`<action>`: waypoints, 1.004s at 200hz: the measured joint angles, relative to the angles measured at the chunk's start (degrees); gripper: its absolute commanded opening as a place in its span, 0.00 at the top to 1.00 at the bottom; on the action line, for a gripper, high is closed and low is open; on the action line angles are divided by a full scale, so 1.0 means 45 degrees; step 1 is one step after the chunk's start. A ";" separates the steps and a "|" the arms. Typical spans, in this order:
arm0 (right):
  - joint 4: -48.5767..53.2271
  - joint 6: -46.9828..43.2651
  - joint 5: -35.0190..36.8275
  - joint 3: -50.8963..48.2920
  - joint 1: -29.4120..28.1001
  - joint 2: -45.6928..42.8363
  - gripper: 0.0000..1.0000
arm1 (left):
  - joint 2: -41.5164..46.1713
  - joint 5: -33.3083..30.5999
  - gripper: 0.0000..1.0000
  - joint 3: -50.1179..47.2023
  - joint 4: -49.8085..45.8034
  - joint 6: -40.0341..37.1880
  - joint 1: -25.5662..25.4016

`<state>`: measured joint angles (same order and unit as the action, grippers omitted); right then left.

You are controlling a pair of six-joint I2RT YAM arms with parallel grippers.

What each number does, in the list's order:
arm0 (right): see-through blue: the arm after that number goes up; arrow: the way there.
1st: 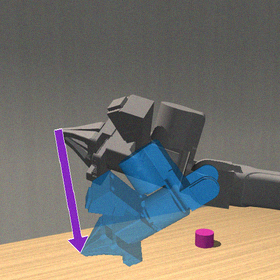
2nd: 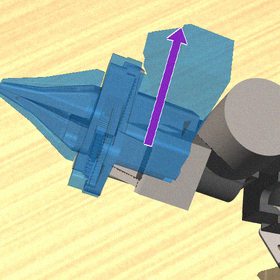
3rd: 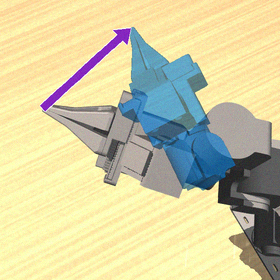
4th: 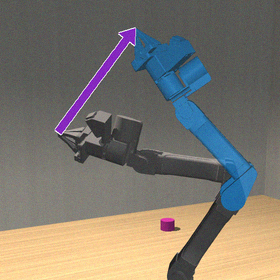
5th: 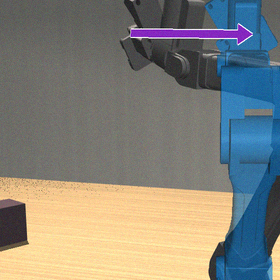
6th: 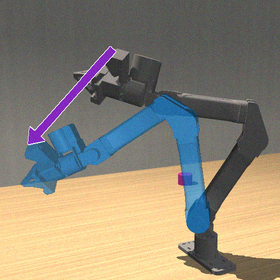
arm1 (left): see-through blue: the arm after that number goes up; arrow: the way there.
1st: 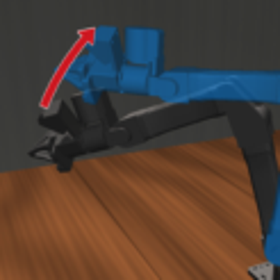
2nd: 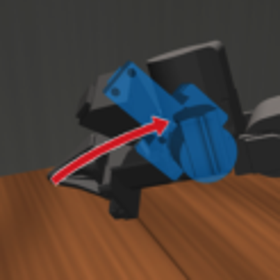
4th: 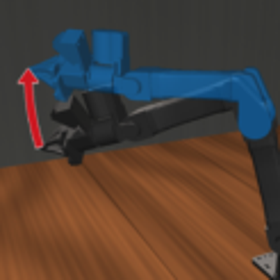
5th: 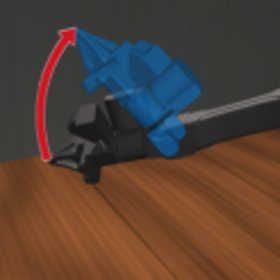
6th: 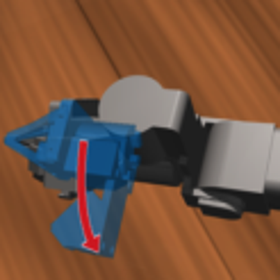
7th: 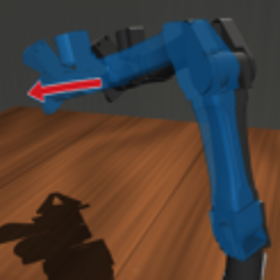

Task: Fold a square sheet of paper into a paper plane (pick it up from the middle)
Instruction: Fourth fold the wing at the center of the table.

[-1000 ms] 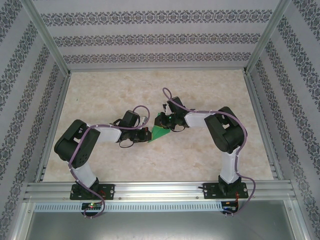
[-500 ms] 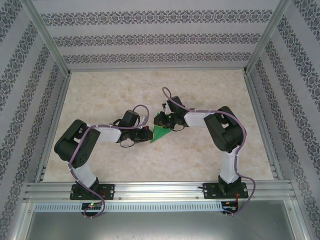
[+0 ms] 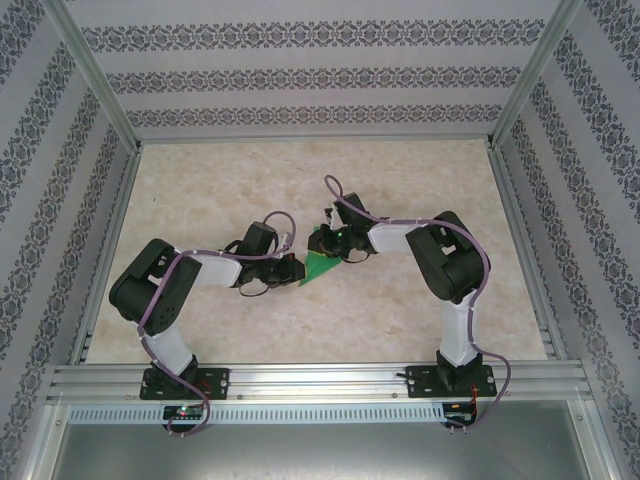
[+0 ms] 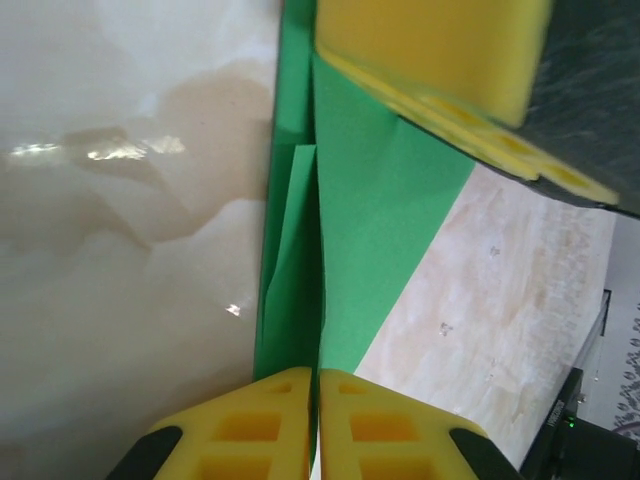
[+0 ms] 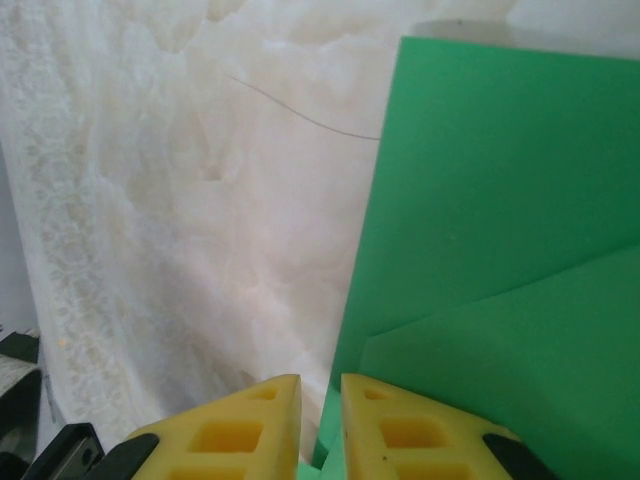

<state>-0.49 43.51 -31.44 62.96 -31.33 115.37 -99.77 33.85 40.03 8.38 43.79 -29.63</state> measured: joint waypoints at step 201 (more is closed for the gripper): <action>-0.0185 0.0010 -0.0374 0.0015 0.0053 0.0092 0.81 | -0.0680 -0.0622 0.84 0.1700 -0.1549 -0.1243 0.0000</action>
<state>-1.32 43.55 -33.12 63.02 -31.09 115.79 -102.83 31.05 47.68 1.41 38.20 -29.63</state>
